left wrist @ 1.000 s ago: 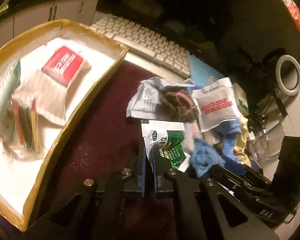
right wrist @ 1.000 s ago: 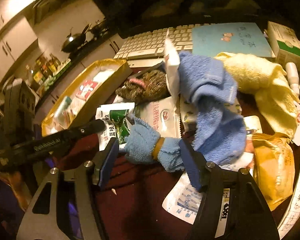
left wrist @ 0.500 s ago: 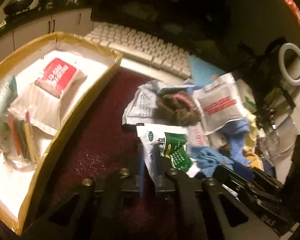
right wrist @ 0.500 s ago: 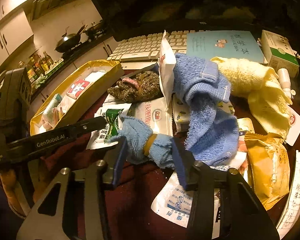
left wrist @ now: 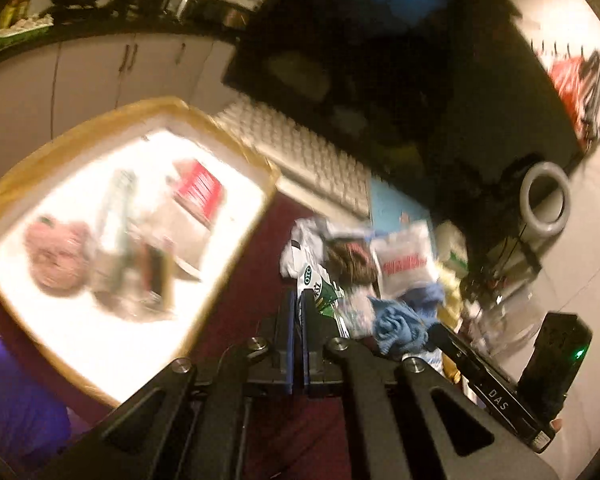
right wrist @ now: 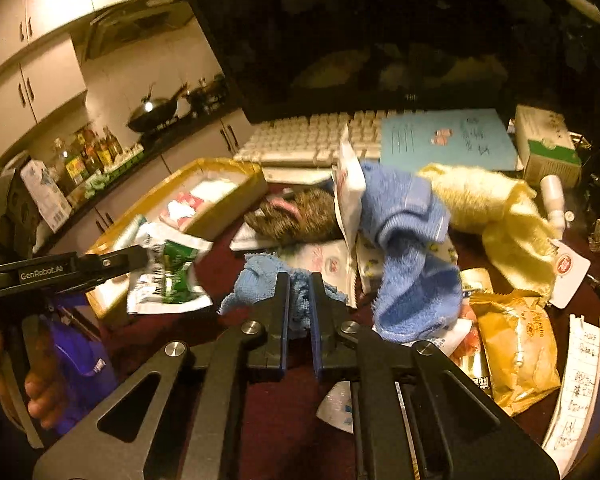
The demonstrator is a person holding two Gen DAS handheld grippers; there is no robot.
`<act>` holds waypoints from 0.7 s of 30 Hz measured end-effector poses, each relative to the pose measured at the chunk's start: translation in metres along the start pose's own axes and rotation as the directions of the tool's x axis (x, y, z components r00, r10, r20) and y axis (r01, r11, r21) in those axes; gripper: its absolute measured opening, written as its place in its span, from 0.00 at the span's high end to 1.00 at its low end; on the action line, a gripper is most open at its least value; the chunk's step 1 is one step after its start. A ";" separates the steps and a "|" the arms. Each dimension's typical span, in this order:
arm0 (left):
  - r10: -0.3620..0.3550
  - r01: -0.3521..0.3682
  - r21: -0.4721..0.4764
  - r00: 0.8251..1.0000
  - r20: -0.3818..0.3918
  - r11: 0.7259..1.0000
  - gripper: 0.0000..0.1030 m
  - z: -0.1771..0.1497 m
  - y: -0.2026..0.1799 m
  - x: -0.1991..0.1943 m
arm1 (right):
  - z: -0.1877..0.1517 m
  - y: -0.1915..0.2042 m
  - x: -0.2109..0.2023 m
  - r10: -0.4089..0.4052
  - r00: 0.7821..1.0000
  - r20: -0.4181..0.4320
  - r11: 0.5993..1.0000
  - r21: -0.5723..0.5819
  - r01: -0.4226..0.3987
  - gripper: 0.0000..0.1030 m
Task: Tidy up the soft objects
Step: 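Carry both items into the tray and open both tools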
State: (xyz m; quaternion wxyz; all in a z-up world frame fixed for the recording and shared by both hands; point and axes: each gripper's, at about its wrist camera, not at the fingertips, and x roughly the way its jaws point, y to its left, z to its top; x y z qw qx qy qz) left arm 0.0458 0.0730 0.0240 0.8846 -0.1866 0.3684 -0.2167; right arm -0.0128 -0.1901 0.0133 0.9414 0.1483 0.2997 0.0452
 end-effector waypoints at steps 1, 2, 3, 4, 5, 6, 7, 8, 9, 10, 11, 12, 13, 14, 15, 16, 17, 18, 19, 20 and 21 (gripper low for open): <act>0.008 -0.008 -0.008 1.000 0.029 1.000 1.00 0.006 0.005 -0.010 | 0.003 0.004 -0.003 0.014 1.000 0.009 1.000 0.010 -0.014 0.92; 0.015 -0.014 -0.014 0.999 0.049 1.000 1.00 0.011 0.010 -0.017 | 0.006 0.009 -0.004 0.032 0.999 0.014 0.999 0.015 -0.032 0.92; 0.025 -0.024 -0.023 0.997 0.076 0.999 1.00 0.018 0.016 -0.025 | 0.011 0.015 -0.004 0.062 0.998 0.016 0.998 0.022 -0.062 0.92; 0.040 -0.036 -0.036 0.994 0.105 0.999 1.00 0.025 0.022 -0.033 | 0.015 0.022 -0.003 0.083 0.996 0.017 0.996 0.026 -0.083 0.92; 0.064 -0.057 -0.057 0.988 0.139 0.997 1.00 0.035 0.032 -0.041 | 0.020 0.029 0.001 0.105 0.994 0.018 0.994 0.028 -0.106 0.92; 0.082 -0.071 -0.076 0.984 0.156 0.995 1.00 0.042 0.041 -0.047 | 0.026 0.039 0.007 0.124 0.992 0.014 0.992 0.028 -0.124 0.92; 0.093 -0.079 -0.090 0.982 0.166 0.993 1.00 0.047 0.048 -0.049 | 0.033 0.048 0.015 0.135 0.991 0.001 0.990 0.026 -0.135 0.92; 0.106 -0.088 -0.109 0.979 0.175 0.990 1.00 0.054 0.059 -0.052 | 0.039 0.056 0.024 0.141 0.990 -0.011 0.990 0.027 -0.140 0.92; 0.116 -0.095 -0.121 0.977 0.177 0.988 1.00 0.058 0.066 -0.052 | 0.045 0.064 0.032 0.145 0.989 -0.018 0.989 0.031 -0.144 0.92; 0.129 -0.105 -0.136 0.975 0.180 0.985 1.00 0.062 0.074 -0.052 | 0.051 0.070 0.041 0.149 0.988 -0.029 0.988 0.032 -0.148 0.92; 0.141 -0.117 -0.143 0.975 0.173 0.983 1.00 0.066 0.082 -0.049 | 0.058 0.078 0.053 0.150 0.988 -0.046 0.988 0.033 -0.149 0.92; 0.156 -0.133 -0.149 0.975 0.156 0.980 1.00 0.070 0.089 -0.045 | 0.067 0.087 0.066 0.146 0.988 -0.059 0.989 0.036 -0.144 0.92; 0.166 -0.143 -0.154 0.975 0.149 0.978 1.00 0.073 0.095 -0.041 | 0.073 0.093 0.075 0.139 0.988 -0.061 0.990 0.040 -0.137 0.92; 0.175 -0.152 -0.156 0.974 0.143 0.976 1.00 0.075 0.101 -0.035 | 0.079 0.099 0.087 0.125 0.990 -0.065 0.992 0.041 -0.123 0.92; 0.183 -0.163 -0.157 0.975 0.127 0.974 1.00 0.077 0.106 -0.028 | 0.086 0.106 0.100 0.102 0.992 -0.069 0.994 0.045 -0.099 0.92; 0.186 -0.166 -0.160 0.975 0.120 0.973 1.00 0.074 0.108 -0.023 | 0.090 0.109 0.109 0.088 0.994 -0.070 0.995 0.053 -0.085 0.92; 0.188 -0.167 -0.168 0.976 0.113 0.972 1.00 0.075 0.114 -0.019 | 0.093 0.113 0.119 0.080 0.994 -0.070 0.995 0.058 -0.076 0.92; 0.188 -0.169 -0.171 0.977 0.101 0.971 1.00 0.076 0.119 -0.015 | 0.096 0.117 0.132 0.057 0.996 -0.072 0.997 0.054 -0.053 0.92; 0.195 -0.178 -0.172 0.977 0.089 0.969 1.00 0.077 0.123 -0.010 | 0.097 0.119 0.142 0.030 0.997 -0.077 0.998 0.051 -0.026 0.92; 0.208 -0.193 -0.168 0.975 0.080 0.967 1.00 0.078 0.126 -0.005 | 0.097 0.120 0.152 0.007 0.996 -0.084 0.999 0.040 -0.004 0.92; 0.220 -0.206 -0.168 0.973 0.069 0.964 1.00 0.077 0.129 0.000 | 0.096 0.121 0.163 -0.016 0.995 -0.103 0.999 0.036 0.019 0.92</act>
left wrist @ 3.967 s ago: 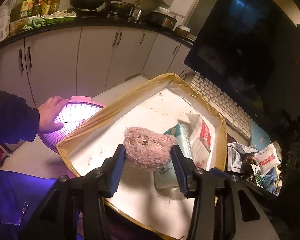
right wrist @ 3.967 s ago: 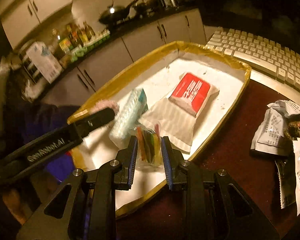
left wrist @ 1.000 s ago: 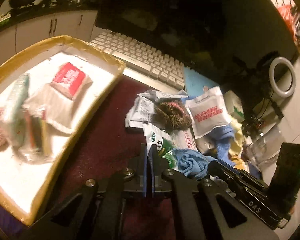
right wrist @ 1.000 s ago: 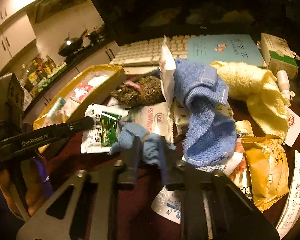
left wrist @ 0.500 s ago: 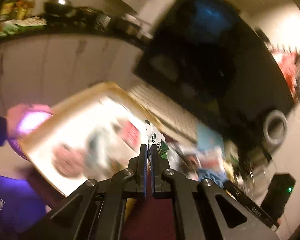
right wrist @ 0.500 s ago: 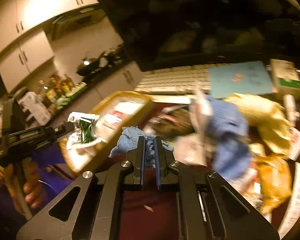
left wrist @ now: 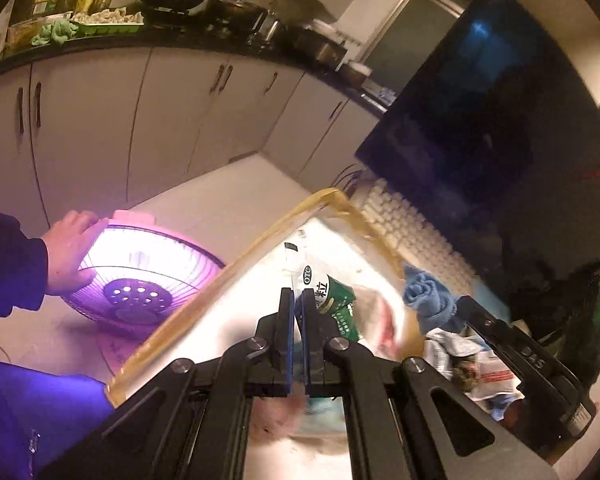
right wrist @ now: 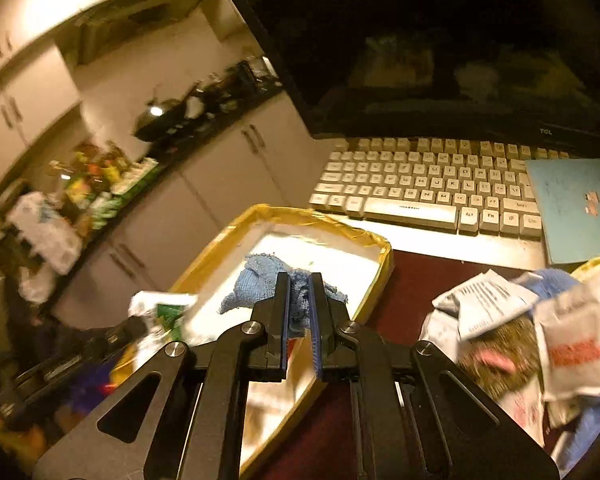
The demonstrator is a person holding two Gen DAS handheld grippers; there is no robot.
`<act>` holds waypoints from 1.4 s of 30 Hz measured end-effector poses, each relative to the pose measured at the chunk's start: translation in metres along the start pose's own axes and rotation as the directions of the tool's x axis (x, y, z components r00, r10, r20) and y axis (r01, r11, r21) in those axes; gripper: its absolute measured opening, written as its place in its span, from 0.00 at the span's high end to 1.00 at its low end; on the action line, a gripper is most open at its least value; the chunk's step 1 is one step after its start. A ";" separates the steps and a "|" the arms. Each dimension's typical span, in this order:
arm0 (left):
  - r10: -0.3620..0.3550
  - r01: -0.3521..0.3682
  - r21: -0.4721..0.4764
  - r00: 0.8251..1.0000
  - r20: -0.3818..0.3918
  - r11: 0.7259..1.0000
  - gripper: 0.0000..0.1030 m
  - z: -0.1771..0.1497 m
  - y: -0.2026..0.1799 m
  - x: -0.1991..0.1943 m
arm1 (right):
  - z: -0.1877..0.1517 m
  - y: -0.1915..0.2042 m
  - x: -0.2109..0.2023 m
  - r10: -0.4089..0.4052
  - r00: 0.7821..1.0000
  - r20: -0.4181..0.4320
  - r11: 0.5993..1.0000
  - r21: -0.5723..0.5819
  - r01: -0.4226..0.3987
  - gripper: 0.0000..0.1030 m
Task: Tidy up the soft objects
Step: 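Carry both items into the tray and open both tools, then grasp the brown knitted scrubber with the left tool while the right grasps a white paper packet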
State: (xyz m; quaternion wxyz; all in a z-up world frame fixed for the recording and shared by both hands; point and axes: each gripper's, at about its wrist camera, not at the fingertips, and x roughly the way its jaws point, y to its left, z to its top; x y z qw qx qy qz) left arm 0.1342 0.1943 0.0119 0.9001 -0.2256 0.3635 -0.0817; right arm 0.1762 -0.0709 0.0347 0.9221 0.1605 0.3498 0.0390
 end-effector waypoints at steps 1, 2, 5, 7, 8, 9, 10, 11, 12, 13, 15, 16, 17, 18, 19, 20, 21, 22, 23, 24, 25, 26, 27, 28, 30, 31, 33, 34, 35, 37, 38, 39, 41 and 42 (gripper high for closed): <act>0.009 -0.009 0.002 1.000 -0.008 1.000 0.99 -0.001 0.002 0.002 | 0.000 -0.004 0.009 -0.010 1.000 -0.022 1.000 0.016 0.010 0.92; 0.021 -0.021 0.007 1.000 -0.014 1.000 0.99 0.000 0.005 0.007 | -0.001 -0.007 0.016 -0.008 0.999 -0.041 0.999 0.031 0.009 0.92; 0.072 -0.071 0.022 0.997 -0.032 0.997 0.99 -0.001 0.006 0.015 | -0.006 -0.012 0.031 -0.004 0.997 -0.071 0.999 0.033 0.006 0.92; 0.090 -0.089 0.028 0.995 -0.040 0.996 0.98 -0.003 0.005 0.018 | -0.009 -0.014 0.038 0.016 0.997 -0.082 0.999 0.035 -0.013 0.92; 0.099 -0.098 0.025 0.994 -0.044 0.995 0.97 -0.004 0.006 0.020 | -0.009 -0.014 0.040 0.023 0.996 -0.085 0.999 0.032 -0.020 0.92; 0.103 -0.103 0.021 0.994 -0.046 0.995 0.96 -0.004 0.007 0.020 | -0.010 -0.015 0.041 0.030 0.996 -0.089 0.999 0.036 -0.027 0.91; 0.108 -0.107 0.018 0.993 -0.049 0.994 0.94 -0.005 0.007 0.020 | -0.010 -0.015 0.042 0.039 0.995 -0.091 0.998 0.042 -0.035 0.91; 0.109 -0.109 0.012 0.992 -0.057 0.994 0.93 -0.005 0.009 0.020 | -0.009 -0.015 0.041 0.055 0.994 -0.091 0.998 0.048 -0.051 0.90; 0.101 -0.101 0.001 0.993 -0.065 0.995 0.86 -0.005 0.010 0.021 | -0.009 -0.015 0.039 0.073 0.994 -0.085 0.996 0.049 -0.069 0.85; 0.089 -0.090 -0.010 0.994 -0.067 0.996 0.77 -0.006 0.012 0.020 | -0.008 -0.015 0.036 0.084 0.994 -0.075 0.996 0.048 -0.080 0.75; 0.077 -0.078 -0.022 0.996 -0.044 0.997 0.63 -0.008 0.012 0.012 | -0.007 -0.014 0.024 0.103 0.994 -0.044 0.994 0.043 -0.101 0.52; 0.074 -0.074 -0.020 0.997 -0.022 0.997 0.51 -0.008 0.010 0.007 | -0.007 -0.013 0.015 0.114 0.993 -0.020 0.993 0.040 -0.113 0.45; 0.074 -0.074 -0.017 0.997 0.003 0.997 0.46 -0.010 0.007 -0.001 | -0.006 -0.011 0.008 0.116 0.993 -0.008 0.993 0.033 -0.116 0.45; 0.077 -0.077 -0.015 0.997 0.021 0.997 0.42 -0.011 0.003 -0.007 | -0.006 -0.011 0.003 0.124 0.992 -0.007 0.992 0.025 -0.124 0.45; 0.080 -0.079 -0.010 0.996 0.031 0.997 0.41 -0.013 0.001 -0.011 | -0.007 -0.010 -0.004 0.141 0.990 -0.007 0.990 0.018 -0.141 0.45; 0.082 -0.082 0.003 0.996 0.047 0.997 0.41 -0.016 -0.005 -0.018 | -0.009 -0.011 -0.014 0.165 0.986 -0.006 0.986 0.014 -0.164 0.45; 0.083 -0.083 0.011 0.995 0.056 0.996 0.41 -0.019 -0.009 -0.023 | -0.012 -0.012 -0.021 0.177 0.984 -0.004 0.984 0.010 -0.177 0.45; 0.079 -0.081 0.024 0.995 0.067 0.996 0.41 -0.024 -0.016 -0.029 | -0.018 -0.016 -0.032 0.193 0.981 -0.002 0.981 0.007 -0.193 0.45; 0.071 -0.074 0.035 0.995 0.073 0.997 0.41 -0.029 -0.021 -0.034 | -0.022 -0.019 -0.039 0.205 0.979 0.000 0.979 0.007 -0.205 0.45; 0.053 -0.057 0.049 0.995 0.079 0.997 0.39 -0.035 -0.029 -0.039 | -0.030 -0.024 -0.050 0.227 0.974 0.002 0.974 -0.002 -0.227 0.45; 0.032 -0.037 0.062 0.996 0.079 0.997 0.35 -0.042 -0.036 -0.042 | -0.039 -0.028 -0.061 0.240 0.971 0.003 0.971 -0.019 -0.240 0.45; 0.008 -0.014 0.075 0.997 0.074 0.997 0.33 -0.049 -0.044 -0.044 | -0.047 -0.034 -0.070 0.241 0.970 0.003 0.970 -0.033 -0.241 0.45; -0.020 0.015 0.090 0.998 0.063 0.996 0.31 -0.057 -0.054 -0.044 | -0.055 -0.039 -0.076 0.237 0.971 0.004 0.971 -0.041 -0.237 0.45; -0.043 0.038 0.108 0.998 0.043 0.993 0.31 -0.065 -0.064 -0.043 | -0.063 -0.046 -0.083 0.231 0.973 0.003 0.972 -0.045 -0.231 0.45; -0.077 0.077 0.157 0.997 -0.010 0.985 0.31 -0.080 -0.085 -0.036 | -0.078 -0.063 -0.094 0.209 0.978 -0.009 0.977 -0.035 -0.209 0.45; -0.089 0.094 0.183 0.995 -0.039 0.979 0.31 -0.087 -0.097 -0.031 | -0.083 -0.071 -0.099 0.203 0.979 -0.009 0.979 -0.021 -0.203 0.45; -0.104 0.120 0.223 0.991 -0.082 0.967 0.31 -0.097 -0.116 -0.022 | -0.092 -0.091 -0.108 0.199 0.980 -0.006 0.980 0.021 -0.199 0.45; -0.110 0.131 0.238 0.989 -0.099 0.963 0.31 -0.100 -0.124 -0.018 | -0.093 -0.099 -0.111 0.193 0.981 -0.006 0.981 0.037 -0.193 0.45; -0.115 0.142 0.251 0.986 -0.120 0.958 0.31 -0.104 -0.133 -0.013 | -0.094 -0.107 -0.116 0.184 0.983 0.002 0.982 0.054 -0.183 0.45; -0.119 0.153 0.267 0.983 -0.139 0.951 0.31 -0.108 -0.144 -0.007 | -0.094 -0.122 -0.126 0.169 0.985 0.023 0.982 0.075 -0.170 0.45; -0.115 0.152 0.275 0.982 -0.147 0.949 0.31 -0.110 -0.148 -0.003 | -0.093 -0.129 -0.132 0.149 0.988 0.035 0.985 0.085 -0.152 0.45; -0.112 0.152 0.281 0.982 -0.154 0.947 0.31 -0.112 -0.151 -0.002 | -0.091 -0.134 -0.136 0.135 0.990 0.043 0.986 0.094 -0.138 0.45; -0.111 0.156 0.292 0.980 -0.165 0.944 0.31 -0.116 -0.156 0.002 | -0.085 -0.145 -0.144 0.119 0.991 0.067 0.985 0.120 -0.127 0.45; -0.109 0.156 0.293 0.980 -0.169 0.943 0.31 -0.117 -0.157 0.003 | -0.081 -0.151 -0.147 0.109 0.991 0.076 0.984 0.134 -0.119 0.45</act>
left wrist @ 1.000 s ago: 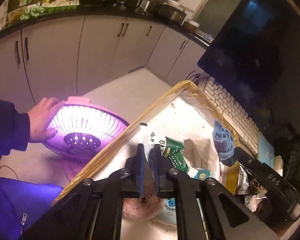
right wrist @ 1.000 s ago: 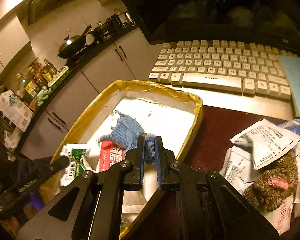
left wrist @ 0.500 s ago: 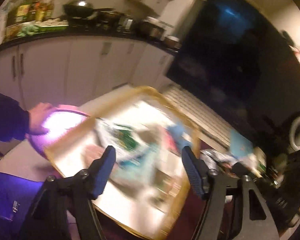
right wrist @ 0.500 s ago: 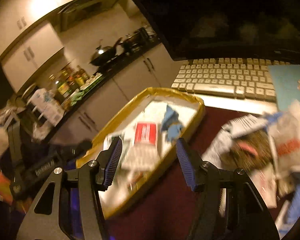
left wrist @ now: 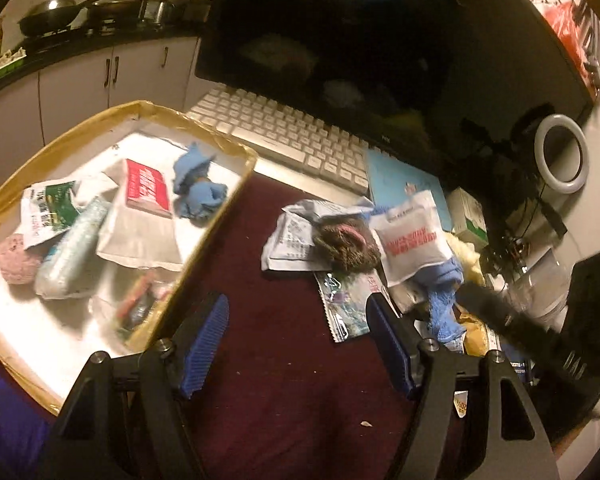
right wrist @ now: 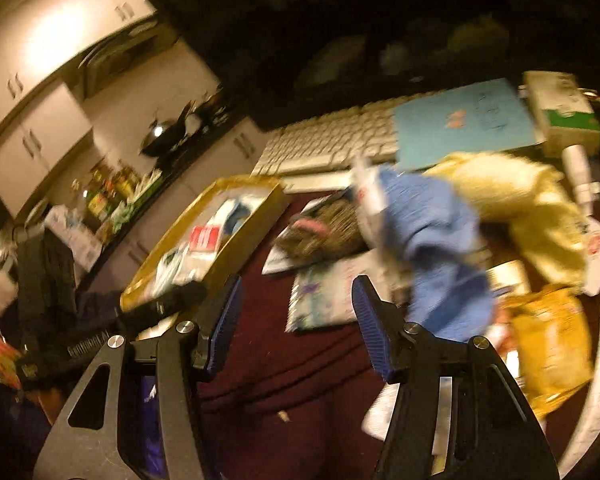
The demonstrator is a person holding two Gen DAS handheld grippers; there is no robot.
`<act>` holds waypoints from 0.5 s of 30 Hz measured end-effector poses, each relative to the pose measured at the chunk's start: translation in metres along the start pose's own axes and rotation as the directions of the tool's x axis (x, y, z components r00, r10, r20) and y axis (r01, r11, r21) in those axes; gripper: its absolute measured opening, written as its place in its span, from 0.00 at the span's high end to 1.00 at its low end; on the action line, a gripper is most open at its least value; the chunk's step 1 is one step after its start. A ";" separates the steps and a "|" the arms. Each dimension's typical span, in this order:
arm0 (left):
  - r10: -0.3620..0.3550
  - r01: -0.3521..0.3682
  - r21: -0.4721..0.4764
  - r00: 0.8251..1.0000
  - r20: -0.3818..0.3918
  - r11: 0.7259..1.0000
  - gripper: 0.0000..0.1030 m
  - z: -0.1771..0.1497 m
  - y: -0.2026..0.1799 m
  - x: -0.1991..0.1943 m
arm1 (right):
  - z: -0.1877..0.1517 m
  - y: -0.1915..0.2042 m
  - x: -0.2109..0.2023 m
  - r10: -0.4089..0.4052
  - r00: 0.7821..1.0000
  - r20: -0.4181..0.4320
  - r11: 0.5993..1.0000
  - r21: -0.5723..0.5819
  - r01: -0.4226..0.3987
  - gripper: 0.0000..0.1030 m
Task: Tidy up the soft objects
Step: 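Grasp the brown knitted scrubber with the left tool while the right grasps a white paper packet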
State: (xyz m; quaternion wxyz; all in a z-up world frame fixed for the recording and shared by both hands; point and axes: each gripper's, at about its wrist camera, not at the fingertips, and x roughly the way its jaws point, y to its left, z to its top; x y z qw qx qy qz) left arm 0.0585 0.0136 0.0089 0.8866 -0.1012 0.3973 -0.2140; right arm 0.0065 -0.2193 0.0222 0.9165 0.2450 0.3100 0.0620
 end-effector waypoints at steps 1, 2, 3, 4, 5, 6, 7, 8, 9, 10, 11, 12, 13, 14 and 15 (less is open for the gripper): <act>0.000 0.000 0.002 1.000 -0.006 1.000 0.31 -0.001 -0.002 0.002 | 0.006 -0.004 -0.002 -0.015 1.000 0.012 1.000 0.011 0.015 0.45; 0.002 -0.002 0.003 1.000 -0.010 1.000 0.31 -0.002 -0.003 0.004 | 0.011 -0.006 -0.002 -0.024 0.999 0.022 1.000 0.017 0.024 0.45; 0.002 -0.002 0.003 1.000 -0.012 1.000 0.31 -0.003 -0.004 0.004 | 0.017 -0.009 -0.001 -0.039 0.999 0.032 0.999 0.027 0.038 0.45; 0.000 0.000 0.004 1.000 -0.014 1.000 0.31 -0.003 -0.005 0.005 | 0.022 -0.011 0.000 -0.054 0.998 0.034 0.998 0.037 0.053 0.45; 0.001 0.000 0.007 1.000 -0.015 1.000 0.31 -0.003 -0.007 0.006 | 0.028 -0.013 0.003 -0.065 0.997 0.039 0.997 0.045 0.063 0.45; 0.002 -0.002 0.010 1.000 -0.016 1.000 0.31 -0.003 -0.008 0.007 | 0.035 -0.015 0.007 -0.072 0.996 0.046 0.996 0.057 0.069 0.45; 0.005 -0.004 0.017 1.000 -0.017 1.000 0.31 -0.003 -0.010 0.008 | 0.038 -0.015 0.010 -0.076 0.996 0.044 0.995 0.064 0.073 0.45; 0.007 -0.007 0.023 1.000 -0.016 1.000 0.31 -0.003 -0.012 0.009 | 0.042 -0.014 0.016 -0.081 0.996 0.045 0.995 0.055 0.078 0.45; 0.012 -0.012 0.030 1.000 -0.016 0.999 0.31 -0.002 -0.013 0.010 | 0.044 -0.012 0.021 -0.091 0.995 0.047 0.995 0.032 0.090 0.48; 0.018 -0.017 0.037 1.000 -0.014 0.999 0.31 -0.001 -0.014 0.011 | 0.044 -0.010 0.027 -0.111 0.993 0.044 0.994 0.020 0.110 0.53; 0.019 -0.018 0.041 1.000 -0.013 0.999 0.31 0.000 -0.015 0.011 | 0.043 -0.008 0.034 -0.143 0.989 0.032 0.990 0.005 0.143 0.57; 0.022 -0.022 0.048 1.000 -0.012 0.999 0.31 0.002 -0.016 0.013 | 0.042 -0.009 0.038 -0.152 0.988 0.026 0.988 -0.008 0.152 0.64; 0.029 -0.028 0.056 0.999 -0.017 0.998 0.31 0.005 -0.017 0.017 | 0.040 -0.008 0.042 -0.169 0.985 0.021 0.985 -0.023 0.169 0.73; 0.033 -0.031 0.070 0.999 -0.027 0.997 0.31 0.009 -0.020 0.021 | 0.038 -0.009 0.044 -0.187 0.982 0.022 0.982 -0.030 0.187 0.79; 0.035 -0.032 0.088 0.999 -0.036 0.996 0.31 0.011 -0.022 0.025 | 0.037 -0.011 0.045 -0.198 0.980 0.024 0.980 -0.031 0.198 0.85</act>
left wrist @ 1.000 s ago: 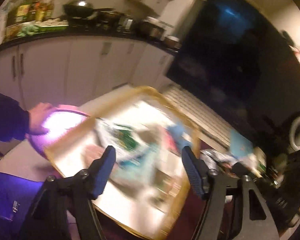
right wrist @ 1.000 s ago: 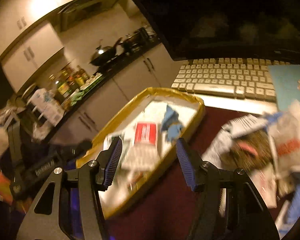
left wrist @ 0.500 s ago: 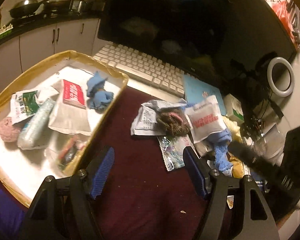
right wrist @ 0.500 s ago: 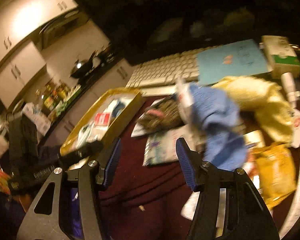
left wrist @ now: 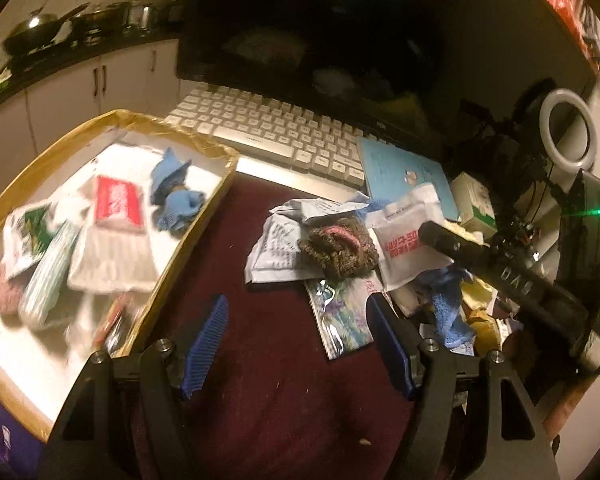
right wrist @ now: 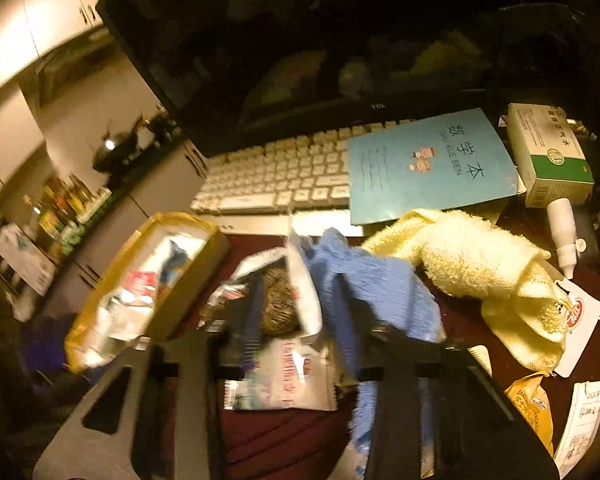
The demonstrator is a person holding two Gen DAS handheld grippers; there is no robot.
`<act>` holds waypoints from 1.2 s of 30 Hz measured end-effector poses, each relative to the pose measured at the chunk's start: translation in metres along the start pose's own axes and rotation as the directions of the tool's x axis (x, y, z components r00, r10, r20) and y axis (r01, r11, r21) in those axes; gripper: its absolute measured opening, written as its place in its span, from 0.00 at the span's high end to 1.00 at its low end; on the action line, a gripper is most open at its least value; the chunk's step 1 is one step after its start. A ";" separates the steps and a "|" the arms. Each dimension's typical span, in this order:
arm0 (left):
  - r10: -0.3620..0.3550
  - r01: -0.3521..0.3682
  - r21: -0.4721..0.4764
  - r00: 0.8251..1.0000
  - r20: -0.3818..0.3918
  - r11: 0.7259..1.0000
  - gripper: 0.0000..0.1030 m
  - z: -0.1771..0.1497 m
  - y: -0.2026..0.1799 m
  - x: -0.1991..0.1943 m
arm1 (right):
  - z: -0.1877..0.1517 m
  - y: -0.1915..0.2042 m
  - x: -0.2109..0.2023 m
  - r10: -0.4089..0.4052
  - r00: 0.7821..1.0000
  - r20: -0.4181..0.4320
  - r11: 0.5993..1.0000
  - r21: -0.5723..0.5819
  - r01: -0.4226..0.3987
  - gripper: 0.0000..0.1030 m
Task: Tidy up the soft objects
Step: 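Grasp the brown knitted scrubber with the left tool while the right grasps a white paper packet, then lower the scrubber and the paper packet into the tray and open both tools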
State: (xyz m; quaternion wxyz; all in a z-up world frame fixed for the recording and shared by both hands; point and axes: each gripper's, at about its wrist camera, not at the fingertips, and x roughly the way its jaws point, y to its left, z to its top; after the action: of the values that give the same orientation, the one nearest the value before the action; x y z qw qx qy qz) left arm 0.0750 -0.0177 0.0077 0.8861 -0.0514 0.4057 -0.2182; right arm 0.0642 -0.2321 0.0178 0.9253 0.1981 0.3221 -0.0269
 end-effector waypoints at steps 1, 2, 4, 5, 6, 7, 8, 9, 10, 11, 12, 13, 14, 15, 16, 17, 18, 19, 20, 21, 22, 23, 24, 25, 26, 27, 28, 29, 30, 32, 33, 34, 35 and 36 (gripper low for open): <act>0.011 -0.010 0.034 1.000 -0.007 0.999 0.31 0.004 -0.005 0.006 | 0.000 -0.003 0.000 0.002 1.000 0.002 1.000 0.008 -0.002 0.87; 0.027 -0.027 0.064 1.000 -0.004 0.998 0.31 0.009 -0.011 0.011 | 0.001 -0.006 -0.002 0.013 1.000 0.010 1.000 0.028 -0.014 0.88; 0.041 -0.041 0.106 0.999 0.002 0.993 0.31 0.019 -0.019 0.022 | 0.002 -0.012 -0.008 0.052 0.998 0.038 0.997 0.062 -0.055 0.91; 0.036 -0.036 0.123 0.999 -0.004 0.992 0.31 0.025 -0.024 0.029 | 0.002 -0.015 -0.013 0.067 0.996 0.065 0.995 0.076 -0.071 0.91; 0.029 -0.027 0.139 0.999 -0.014 0.990 0.31 0.031 -0.028 0.037 | 0.002 -0.016 -0.016 0.070 0.994 0.084 0.994 0.082 -0.077 0.91; 0.026 -0.021 0.167 0.999 -0.025 0.986 0.31 0.036 -0.034 0.048 | 0.002 -0.017 -0.019 0.075 0.992 0.103 0.993 0.086 -0.084 0.91; 0.036 -0.027 0.196 0.999 -0.039 0.980 0.31 0.038 -0.039 0.055 | 0.002 -0.018 -0.024 0.079 0.989 0.126 0.992 0.090 -0.090 0.91; 0.073 -0.056 0.239 0.995 -0.062 0.970 0.31 0.040 -0.046 0.068 | 0.002 -0.018 -0.025 0.076 0.988 0.136 0.992 0.091 -0.089 0.91; 0.090 -0.068 0.260 0.993 -0.074 0.963 0.34 0.041 -0.050 0.075 | 0.002 -0.019 -0.027 0.073 0.987 0.142 0.992 0.092 -0.086 0.91; 0.097 -0.068 0.287 0.992 -0.086 0.955 0.39 0.040 -0.055 0.083 | 0.001 -0.019 -0.028 0.073 0.987 0.145 0.992 0.095 -0.088 0.91; 0.084 -0.054 0.289 0.992 -0.090 0.956 0.47 0.040 -0.057 0.086 | 0.001 -0.020 -0.027 0.085 0.986 0.141 0.990 0.099 -0.099 0.91; 0.070 -0.043 0.279 0.994 -0.086 0.959 0.57 0.039 -0.058 0.085 | 0.001 -0.021 -0.027 0.090 0.986 0.138 0.989 0.105 -0.105 0.91; 0.077 -0.060 0.270 0.996 -0.050 0.961 0.68 0.038 -0.058 0.078 | 0.000 -0.021 -0.026 0.092 0.987 0.135 0.988 0.108 -0.107 0.91; 0.080 -0.069 0.279 0.996 -0.028 0.958 0.70 0.036 -0.059 0.072 | 0.000 -0.022 -0.025 0.095 0.987 0.128 0.988 0.112 -0.110 0.90; 0.078 -0.071 0.288 0.997 -0.013 0.955 0.70 0.033 -0.059 0.066 | 0.000 -0.022 -0.024 0.098 0.988 0.123 0.987 0.115 -0.112 0.90; 0.062 -0.056 0.270 0.998 -0.013 0.961 0.70 0.028 -0.056 0.057 | 0.000 -0.023 -0.023 0.104 0.988 0.117 0.986 0.121 -0.118 0.91; 0.038 -0.031 0.248 0.999 -0.021 0.968 0.70 0.024 -0.052 0.050 | 0.000 -0.023 -0.021 0.111 0.988 0.112 0.984 0.124 -0.124 0.91; 0.021 -0.015 0.231 0.999 -0.026 0.973 0.70 0.021 -0.049 0.045 | 0.000 -0.023 -0.021 0.118 0.987 0.108 0.983 0.126 -0.131 0.91; 0.007 0.000 0.205 1.000 -0.030 0.979 0.71 0.016 -0.045 0.038 | -0.001 -0.023 -0.021 0.122 0.987 0.106 0.983 0.126 -0.135 0.91; -0.014 0.019 0.166 0.999 -0.029 0.986 0.71 0.009 -0.037 0.026 | -0.001 -0.022 -0.021 0.124 0.987 0.107 0.983 0.125 -0.137 0.91; -0.034 0.037 0.141 0.999 -0.023 0.989 0.71 0.007 -0.030 0.018 | -0.001 -0.021 -0.021 0.124 0.986 0.108 0.983 0.121 -0.137 0.91; -0.065 0.066 0.106 0.998 -0.006 0.992 0.71 0.000 -0.022 0.004 | -0.001 -0.020 -0.021 0.126 0.986 0.107 0.983 0.117 -0.139 0.91; -0.078 0.076 0.090 0.997 0.011 0.993 0.71 -0.004 -0.017 -0.005 | -0.002 -0.018 -0.021 0.134 0.985 0.105 0.983 0.113 -0.146 0.91; -0.083 0.080 0.073 0.996 0.038 0.994 0.71 -0.009 -0.010 -0.016 | -0.002 -0.017 -0.021 0.142 0.985 0.101 0.982 0.108 -0.153 0.91; -0.075 0.072 0.053 0.996 0.058 0.996 0.71 -0.013 -0.004 -0.024 | -0.002 -0.016 -0.020 0.148 0.984 0.098 0.982 0.102 -0.158 0.91; -0.069 0.068 0.026 0.995 0.070 0.997 0.71 -0.015 0.003 -0.032 | -0.003 -0.013 -0.020 0.153 0.984 0.095 0.983 0.091 -0.162 0.91; -0.071 0.071 0.010 0.994 0.077 0.997 0.71 -0.017 0.006 -0.036 | -0.003 -0.012 -0.020 0.156 0.983 0.097 0.983 0.085 -0.164 0.91; -0.076 0.078 -0.011 0.993 0.091 0.997 0.71 -0.018 0.013 -0.043 | -0.004 -0.010 -0.021 0.165 0.981 0.099 0.982 0.079 -0.173 0.91; -0.075 0.078 -0.022 0.992 0.104 0.997 0.71 -0.018 0.016 -0.049 | -0.004 -0.008 -0.022 0.176 0.979 0.106 0.980 0.073 -0.185 0.91; -0.074 0.081 -0.046 0.986 0.147 0.996 0.71 -0.017 0.026 -0.063 | -0.004 -0.006 -0.024 0.183 0.976 0.114 0.980 0.063 -0.191 0.91; -0.068 0.077 -0.053 0.985 0.160 0.996 0.71 -0.018 0.029 -0.068 | -0.003 -0.005 -0.024 0.190 0.975 0.113 0.978 0.062 -0.197 0.91; -0.055 0.067 -0.064 0.983 0.174 0.996 0.71 -0.016 0.034 -0.073 | -0.003 -0.004 -0.025 0.197 0.974 0.109 0.976 0.067 -0.205 0.91; -0.048 0.062 -0.072 0.981 0.187 0.995 0.71 -0.014 0.038 -0.079 | -0.004 -0.002 -0.025 0.203 0.973 0.107 0.975 0.070 -0.211 0.91; -0.045 0.061 -0.077 0.980 0.194 0.995 0.71 -0.012 0.040 -0.081 | -0.003 0.001 -0.027 0.215 0.971 0.102 0.972 0.074 -0.223 0.91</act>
State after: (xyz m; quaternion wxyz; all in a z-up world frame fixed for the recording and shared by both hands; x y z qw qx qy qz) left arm 0.0332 0.0539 0.0455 0.9122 -0.1196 0.3253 -0.2187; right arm 0.0409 -0.2319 0.0325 0.9275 0.2700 0.2530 0.0527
